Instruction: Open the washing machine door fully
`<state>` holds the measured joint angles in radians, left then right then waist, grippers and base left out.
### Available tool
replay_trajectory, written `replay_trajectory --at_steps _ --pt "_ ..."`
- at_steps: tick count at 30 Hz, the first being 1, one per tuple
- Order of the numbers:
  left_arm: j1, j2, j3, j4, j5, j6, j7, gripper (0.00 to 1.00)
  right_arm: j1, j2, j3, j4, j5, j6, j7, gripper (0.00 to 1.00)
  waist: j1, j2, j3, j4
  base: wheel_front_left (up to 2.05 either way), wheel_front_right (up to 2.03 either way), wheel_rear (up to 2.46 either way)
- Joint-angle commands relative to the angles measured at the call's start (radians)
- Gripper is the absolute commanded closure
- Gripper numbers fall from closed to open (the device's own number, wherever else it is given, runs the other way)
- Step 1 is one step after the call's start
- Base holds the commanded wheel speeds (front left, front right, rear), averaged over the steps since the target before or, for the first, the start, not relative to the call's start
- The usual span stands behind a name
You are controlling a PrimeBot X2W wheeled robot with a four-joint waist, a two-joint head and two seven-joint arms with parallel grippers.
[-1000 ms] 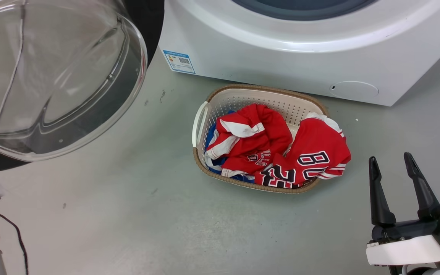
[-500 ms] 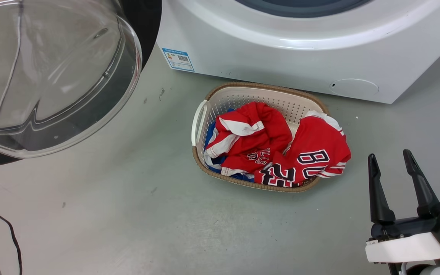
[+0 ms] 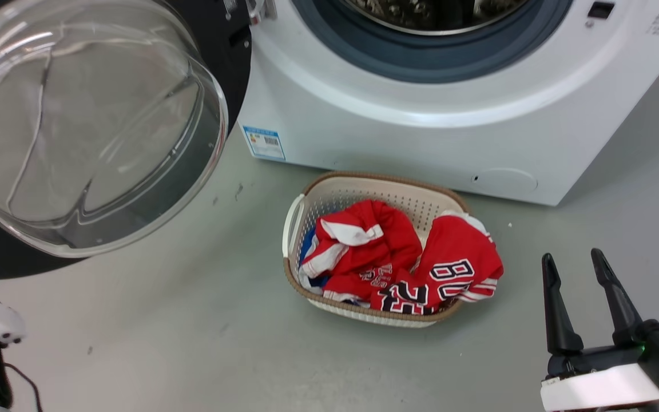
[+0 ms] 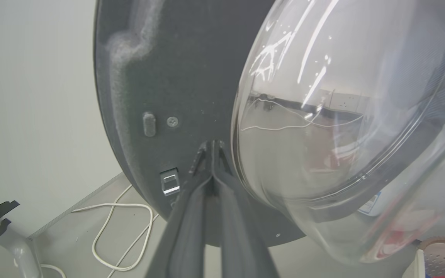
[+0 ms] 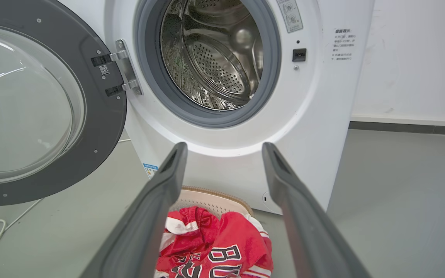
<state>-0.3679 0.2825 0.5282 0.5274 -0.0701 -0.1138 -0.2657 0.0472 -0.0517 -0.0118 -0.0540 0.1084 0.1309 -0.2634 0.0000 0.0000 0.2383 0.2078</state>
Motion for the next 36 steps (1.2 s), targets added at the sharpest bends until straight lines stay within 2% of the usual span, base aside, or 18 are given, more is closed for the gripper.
replay_trajectory --at_steps 1,12,17,23,24,25,26,36 --pt "0.036 -0.022 -0.006 -0.037 0.002 -0.003 0.002 1.0 0.017 0.003 0.0 0.005 0.012 0.0 -0.002 0.0 0.0 0.0 -0.049 -0.001 0.0 0.0 0.0" --pt "0.214 -0.128 -0.113 -0.264 0.073 -0.006 0.002 1.0 0.061 0.003 -0.006 0.001 0.039 0.0 -0.002 0.0 0.0 0.0 -0.153 0.002 0.0 0.0 0.0" --pt "0.305 -0.189 -0.2 -0.386 0.103 0.001 0.002 1.0 0.081 0.003 -0.011 -0.006 0.042 0.0 -0.002 0.0 0.0 0.0 -0.179 -0.011 0.0 0.0 0.0" --pt "0.399 -0.219 -0.296 -0.478 0.101 0.015 0.002 1.0 0.1 0.003 -0.024 -0.008 0.053 0.0 -0.002 0.0 0.0 0.0 -0.223 -0.046 0.0 0.0 0.0" --pt "0.413 -0.222 -0.314 -0.486 0.098 0.017 0.002 0.8 0.106 0.003 -0.028 -0.008 0.055 0.0 -0.002 0.0 0.0 0.0 -0.231 -0.051 0.0 0.0 0.0" --pt "0.428 -0.224 -0.333 -0.491 0.095 0.017 0.002 0.55 0.107 0.003 -0.026 -0.008 0.057 0.0 -0.002 0.0 0.0 0.0 -0.237 -0.057 0.0 0.0 0.0" --pt "0.435 -0.225 -0.35 -0.498 0.093 0.018 0.002 0.0 0.108 0.003 -0.025 -0.01 0.058 0.0 -0.002 0.0 0.0 0.0 -0.241 -0.063 0.0 0.0 0.0" --pt "0.482 -0.232 -0.505 -0.5 0.035 0.044 0.002 0.0 0.139 0.003 -0.026 -0.026 0.047 0.0 -0.002 0.0 0.0 0.0 -0.26 -0.118 0.0 0.0 0.0"
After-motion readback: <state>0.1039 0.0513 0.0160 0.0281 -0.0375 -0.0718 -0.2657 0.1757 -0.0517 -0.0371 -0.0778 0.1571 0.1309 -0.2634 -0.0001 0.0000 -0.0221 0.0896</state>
